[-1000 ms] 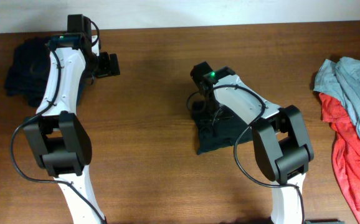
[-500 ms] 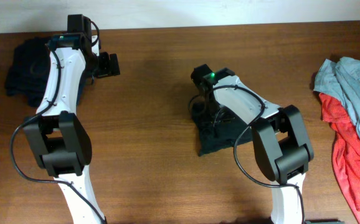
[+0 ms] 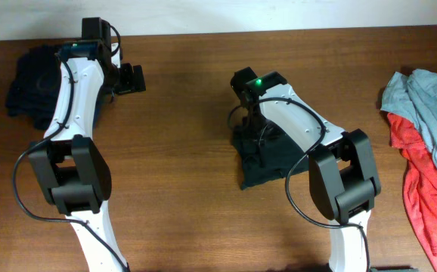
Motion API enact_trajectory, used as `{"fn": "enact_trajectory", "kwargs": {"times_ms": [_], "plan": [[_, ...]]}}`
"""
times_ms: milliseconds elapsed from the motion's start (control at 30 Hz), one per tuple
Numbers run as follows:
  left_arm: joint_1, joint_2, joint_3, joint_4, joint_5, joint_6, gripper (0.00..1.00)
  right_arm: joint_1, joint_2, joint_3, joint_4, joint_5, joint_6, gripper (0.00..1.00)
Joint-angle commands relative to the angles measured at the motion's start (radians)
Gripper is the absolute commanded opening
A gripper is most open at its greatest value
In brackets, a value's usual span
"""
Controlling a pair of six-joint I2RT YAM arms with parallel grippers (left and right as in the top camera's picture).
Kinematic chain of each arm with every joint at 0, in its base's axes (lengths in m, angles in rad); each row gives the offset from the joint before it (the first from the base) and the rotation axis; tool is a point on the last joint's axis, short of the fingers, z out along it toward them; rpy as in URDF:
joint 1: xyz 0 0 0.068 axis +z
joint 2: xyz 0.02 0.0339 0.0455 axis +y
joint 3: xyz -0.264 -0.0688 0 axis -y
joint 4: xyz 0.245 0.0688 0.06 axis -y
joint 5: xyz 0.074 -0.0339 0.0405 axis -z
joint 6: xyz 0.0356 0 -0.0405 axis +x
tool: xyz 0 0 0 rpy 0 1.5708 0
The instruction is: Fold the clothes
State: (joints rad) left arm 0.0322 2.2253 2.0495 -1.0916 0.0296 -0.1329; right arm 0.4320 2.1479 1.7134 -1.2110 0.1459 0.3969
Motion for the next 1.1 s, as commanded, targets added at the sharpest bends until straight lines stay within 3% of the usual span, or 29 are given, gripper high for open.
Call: {"fn": "enact_trajectory", "kwargs": {"times_ms": [0, 367, 733, 833, 1067], "plan": [[0.001, -0.016, 0.0, -0.001, 0.008, -0.012, 0.99, 0.0, 0.002, 0.011, -0.015, 0.019, 0.008, 0.24], [0.001, -0.016, 0.0, -0.001, 0.008, -0.012, 0.99, 0.021, 0.003, -0.118, 0.106, -0.015, 0.013, 0.3], [0.001, -0.016, 0.0, -0.001, 0.008, -0.012, 0.99, 0.019, 0.003, -0.139, 0.135, -0.022, 0.013, 0.31], [0.001, -0.016, 0.0, -0.001, 0.008, -0.012, 0.99, 0.019, 0.002, -0.133, 0.127, -0.033, 0.012, 0.4], [0.001, -0.016, 0.0, -0.001, 0.008, -0.012, 0.99, 0.019, 0.003, -0.117, 0.099, -0.059, 0.013, 0.45]]}}
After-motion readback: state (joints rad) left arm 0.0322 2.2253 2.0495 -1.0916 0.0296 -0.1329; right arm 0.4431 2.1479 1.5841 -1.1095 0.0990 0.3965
